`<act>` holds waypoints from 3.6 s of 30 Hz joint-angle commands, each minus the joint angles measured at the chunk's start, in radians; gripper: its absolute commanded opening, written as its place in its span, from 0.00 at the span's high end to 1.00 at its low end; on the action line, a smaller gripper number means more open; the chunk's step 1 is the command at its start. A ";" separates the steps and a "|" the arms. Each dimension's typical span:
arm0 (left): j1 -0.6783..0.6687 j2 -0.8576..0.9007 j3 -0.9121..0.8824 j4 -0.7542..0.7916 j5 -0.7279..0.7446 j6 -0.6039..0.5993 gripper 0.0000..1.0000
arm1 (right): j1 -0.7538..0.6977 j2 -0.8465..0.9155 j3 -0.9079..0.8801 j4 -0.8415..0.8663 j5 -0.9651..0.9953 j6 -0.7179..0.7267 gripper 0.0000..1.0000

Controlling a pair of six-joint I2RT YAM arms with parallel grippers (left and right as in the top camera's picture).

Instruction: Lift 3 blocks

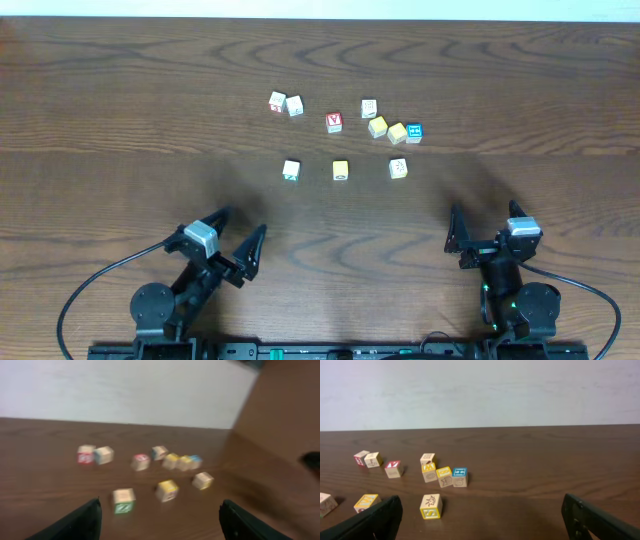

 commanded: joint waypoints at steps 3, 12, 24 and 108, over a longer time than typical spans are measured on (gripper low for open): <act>0.005 -0.008 -0.005 0.175 0.095 -0.167 0.25 | -0.006 -0.006 -0.002 -0.005 0.009 -0.016 0.01; 0.005 0.048 0.182 0.241 -0.132 -0.142 0.24 | -0.006 -0.006 -0.002 -0.005 0.009 -0.016 0.01; 0.005 0.659 0.692 -0.227 0.208 -0.124 0.24 | -0.006 -0.006 -0.002 -0.005 0.009 -0.016 0.01; -0.015 1.192 1.028 -0.938 -0.302 -0.074 0.24 | 0.340 1.785 1.363 -0.847 0.054 0.113 0.20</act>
